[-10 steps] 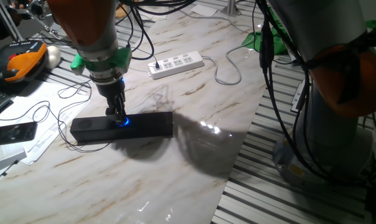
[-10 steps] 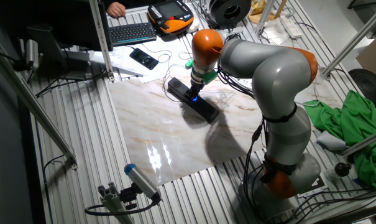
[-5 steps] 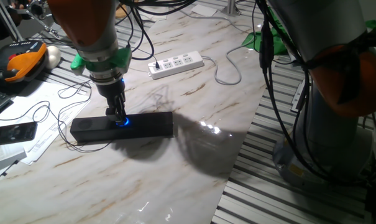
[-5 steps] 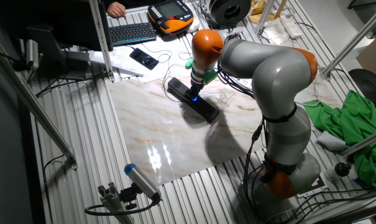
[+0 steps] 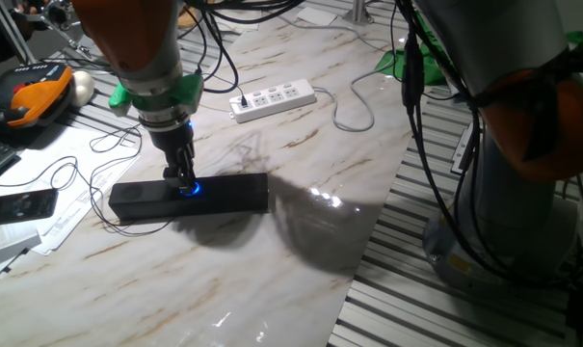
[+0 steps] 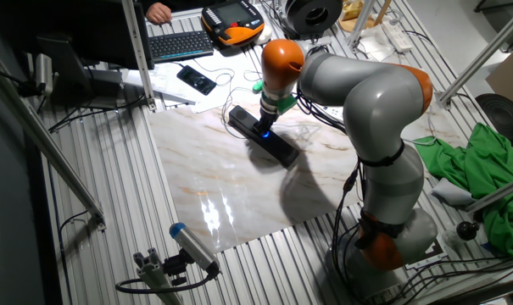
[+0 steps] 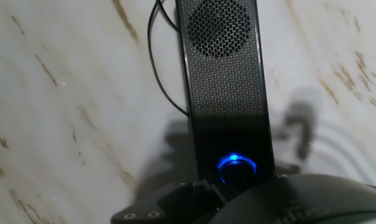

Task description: Turn the knob to increase the volume of the speaker

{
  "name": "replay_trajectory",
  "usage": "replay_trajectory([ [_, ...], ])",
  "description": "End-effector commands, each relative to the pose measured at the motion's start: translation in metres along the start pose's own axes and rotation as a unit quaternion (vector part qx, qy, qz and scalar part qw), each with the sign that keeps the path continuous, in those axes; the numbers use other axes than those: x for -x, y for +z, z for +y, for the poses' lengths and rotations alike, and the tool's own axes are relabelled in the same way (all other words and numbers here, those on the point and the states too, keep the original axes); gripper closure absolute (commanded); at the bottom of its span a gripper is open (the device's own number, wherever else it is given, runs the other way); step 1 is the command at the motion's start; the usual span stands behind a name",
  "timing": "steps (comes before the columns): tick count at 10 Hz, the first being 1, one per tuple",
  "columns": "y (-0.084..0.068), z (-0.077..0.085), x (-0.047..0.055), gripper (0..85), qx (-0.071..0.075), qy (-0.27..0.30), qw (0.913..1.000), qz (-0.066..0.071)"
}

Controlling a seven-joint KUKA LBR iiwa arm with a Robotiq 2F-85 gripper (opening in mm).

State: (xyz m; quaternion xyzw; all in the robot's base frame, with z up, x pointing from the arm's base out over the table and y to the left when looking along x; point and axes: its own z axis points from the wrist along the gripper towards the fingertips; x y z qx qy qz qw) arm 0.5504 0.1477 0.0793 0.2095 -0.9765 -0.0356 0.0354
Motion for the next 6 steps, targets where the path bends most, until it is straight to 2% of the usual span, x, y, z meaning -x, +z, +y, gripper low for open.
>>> replay_trajectory([
  [1,0.0004,-0.0001,-0.0001,51.0,0.003,0.005,1.0000,0.000],
  [6,0.0000,0.0003,0.0001,51.0,0.003,0.028,0.9996,-0.003],
])
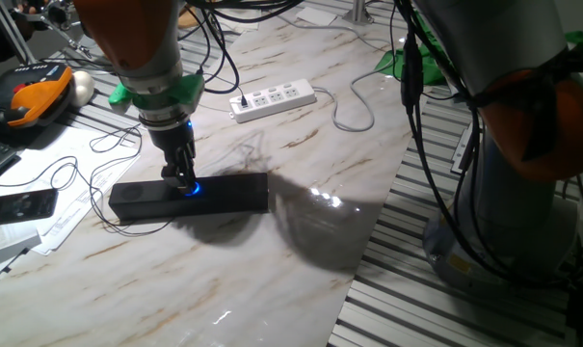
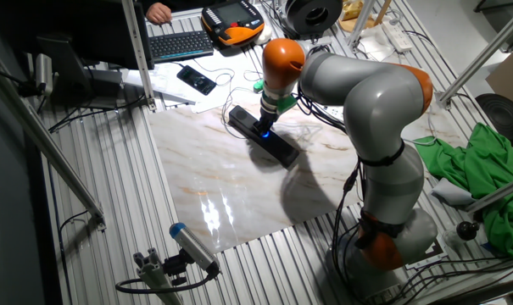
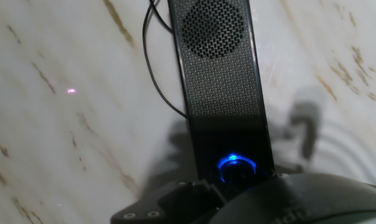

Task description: Turn the knob to increase the volume of the speaker

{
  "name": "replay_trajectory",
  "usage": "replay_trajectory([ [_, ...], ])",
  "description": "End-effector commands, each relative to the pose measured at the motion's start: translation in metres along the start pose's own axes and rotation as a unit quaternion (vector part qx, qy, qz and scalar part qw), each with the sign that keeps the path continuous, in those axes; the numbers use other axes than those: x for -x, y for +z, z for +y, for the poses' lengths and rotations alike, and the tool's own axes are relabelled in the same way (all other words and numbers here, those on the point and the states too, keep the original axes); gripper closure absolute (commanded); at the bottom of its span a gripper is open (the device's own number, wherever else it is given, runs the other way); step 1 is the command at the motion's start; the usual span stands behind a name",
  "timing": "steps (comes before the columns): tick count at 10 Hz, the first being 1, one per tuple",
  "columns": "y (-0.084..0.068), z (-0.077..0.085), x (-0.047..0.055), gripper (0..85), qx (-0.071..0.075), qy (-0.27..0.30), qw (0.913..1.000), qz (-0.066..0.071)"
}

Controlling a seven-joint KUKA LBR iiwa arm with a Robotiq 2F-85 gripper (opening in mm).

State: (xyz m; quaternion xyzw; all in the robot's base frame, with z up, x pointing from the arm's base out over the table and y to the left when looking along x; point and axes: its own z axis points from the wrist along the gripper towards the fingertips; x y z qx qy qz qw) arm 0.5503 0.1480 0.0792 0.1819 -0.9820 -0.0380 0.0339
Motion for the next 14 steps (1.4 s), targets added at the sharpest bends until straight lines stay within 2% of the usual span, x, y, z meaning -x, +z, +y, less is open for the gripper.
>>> replay_trajectory([
  [1,-0.0003,0.0002,0.0001,51.0,0.000,0.004,1.0000,0.000],
  [3,-0.0010,0.0004,0.0001,51.0,0.000,0.014,0.9999,-0.005],
  [14,-0.0018,0.0008,0.0000,51.0,-0.008,0.068,0.9977,-0.004],
])
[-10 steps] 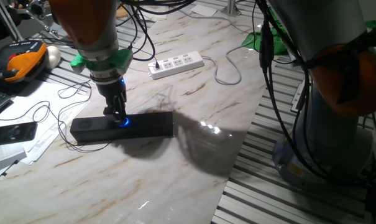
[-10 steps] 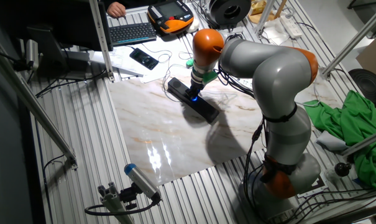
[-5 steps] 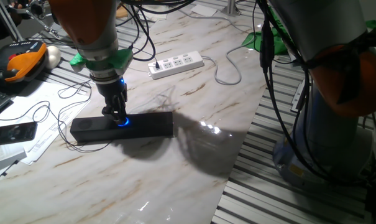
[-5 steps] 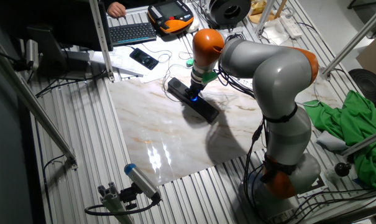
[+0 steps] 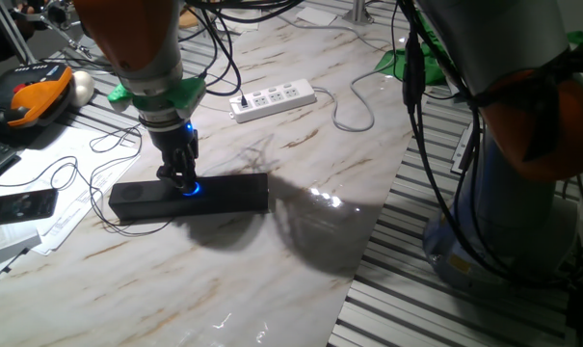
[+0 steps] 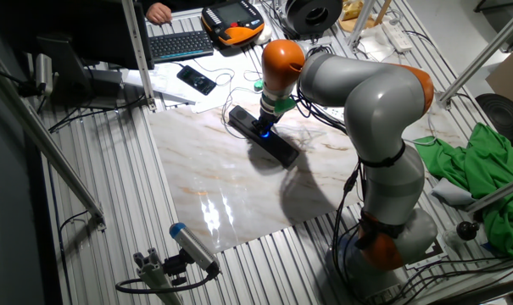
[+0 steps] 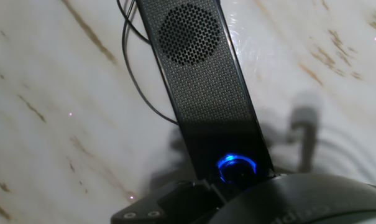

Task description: Turn the knob to increase the volume of the speaker

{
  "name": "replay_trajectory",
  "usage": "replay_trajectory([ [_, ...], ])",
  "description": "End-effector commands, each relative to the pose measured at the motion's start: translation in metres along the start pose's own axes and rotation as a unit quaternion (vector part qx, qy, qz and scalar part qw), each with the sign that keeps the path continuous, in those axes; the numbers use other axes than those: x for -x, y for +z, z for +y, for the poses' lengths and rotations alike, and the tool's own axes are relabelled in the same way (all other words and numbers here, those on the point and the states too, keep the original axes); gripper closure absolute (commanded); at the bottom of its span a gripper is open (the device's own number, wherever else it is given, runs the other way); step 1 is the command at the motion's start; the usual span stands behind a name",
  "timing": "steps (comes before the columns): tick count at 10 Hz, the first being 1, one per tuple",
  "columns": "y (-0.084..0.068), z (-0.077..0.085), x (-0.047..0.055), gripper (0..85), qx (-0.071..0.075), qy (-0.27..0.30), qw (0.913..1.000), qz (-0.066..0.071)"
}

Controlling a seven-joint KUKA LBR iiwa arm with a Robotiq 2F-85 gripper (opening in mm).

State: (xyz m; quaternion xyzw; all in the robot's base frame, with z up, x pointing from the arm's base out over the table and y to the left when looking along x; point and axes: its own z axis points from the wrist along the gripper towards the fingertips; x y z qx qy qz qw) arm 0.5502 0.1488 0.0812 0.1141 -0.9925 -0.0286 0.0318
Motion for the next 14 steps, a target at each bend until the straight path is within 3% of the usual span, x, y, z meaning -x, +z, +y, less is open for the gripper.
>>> replay_trajectory([
  [1,0.0002,0.0000,-0.0001,51.0,0.000,0.002,1.0000,0.000],
  [2,0.0004,-0.0002,-0.0001,68.0,0.001,0.004,1.0000,0.000],
  [7,0.0004,0.0000,-0.0001,68.0,0.001,0.007,1.0000,-0.001],
  [14,0.0000,0.0010,-0.0005,68.0,-0.007,0.073,0.9973,-0.005],
])
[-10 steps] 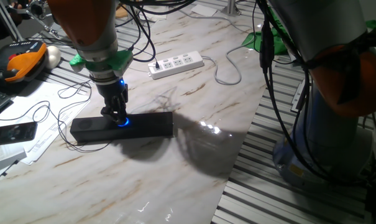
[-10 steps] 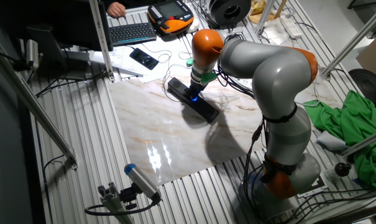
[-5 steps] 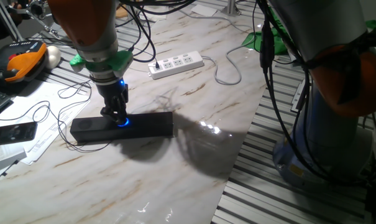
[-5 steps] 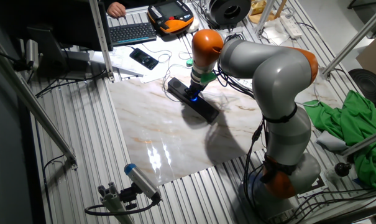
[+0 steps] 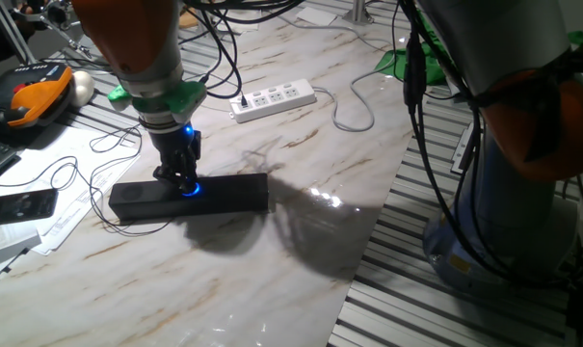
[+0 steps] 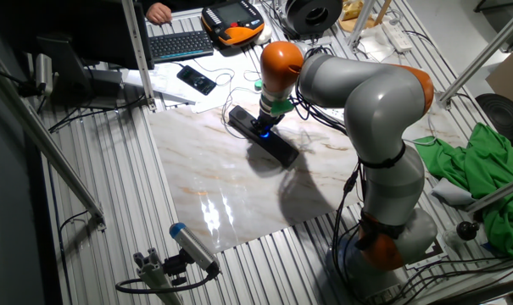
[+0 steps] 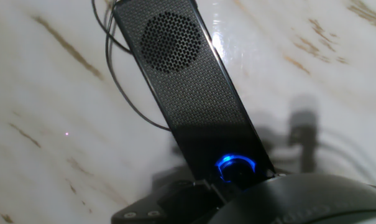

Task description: Turn the knob to increase the volume of the speaker

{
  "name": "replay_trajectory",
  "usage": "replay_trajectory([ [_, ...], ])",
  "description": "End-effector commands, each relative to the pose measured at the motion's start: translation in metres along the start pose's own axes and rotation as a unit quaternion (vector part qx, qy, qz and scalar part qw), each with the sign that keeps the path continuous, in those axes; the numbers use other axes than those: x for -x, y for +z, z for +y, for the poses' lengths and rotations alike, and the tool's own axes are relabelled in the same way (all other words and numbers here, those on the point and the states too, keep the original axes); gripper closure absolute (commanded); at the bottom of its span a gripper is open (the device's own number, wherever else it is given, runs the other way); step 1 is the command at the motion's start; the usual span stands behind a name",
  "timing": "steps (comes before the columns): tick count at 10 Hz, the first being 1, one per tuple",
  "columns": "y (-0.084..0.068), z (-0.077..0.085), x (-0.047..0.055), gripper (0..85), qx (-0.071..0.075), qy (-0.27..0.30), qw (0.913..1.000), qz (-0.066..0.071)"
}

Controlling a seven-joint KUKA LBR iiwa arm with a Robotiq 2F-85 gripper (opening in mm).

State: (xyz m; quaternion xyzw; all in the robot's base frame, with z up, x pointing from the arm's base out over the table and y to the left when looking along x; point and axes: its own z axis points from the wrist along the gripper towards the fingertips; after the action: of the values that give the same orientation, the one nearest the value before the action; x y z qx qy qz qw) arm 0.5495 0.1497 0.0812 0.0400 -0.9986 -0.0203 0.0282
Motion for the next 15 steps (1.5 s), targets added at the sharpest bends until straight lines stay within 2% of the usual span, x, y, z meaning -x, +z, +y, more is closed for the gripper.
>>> replay_trajectory([
  [1,0.0001,-0.0002,0.0000,68.0,-0.001,0.005,1.0000,0.000],
  [9,0.0004,0.0001,-0.0007,68.0,-0.004,0.078,0.9969,0.004],
  [12,0.0004,0.0004,-0.0010,68.0,-0.008,0.104,0.9945,0.001],
  [15,0.0002,0.0010,-0.0012,68.0,-0.005,0.127,0.9919,0.001],
])
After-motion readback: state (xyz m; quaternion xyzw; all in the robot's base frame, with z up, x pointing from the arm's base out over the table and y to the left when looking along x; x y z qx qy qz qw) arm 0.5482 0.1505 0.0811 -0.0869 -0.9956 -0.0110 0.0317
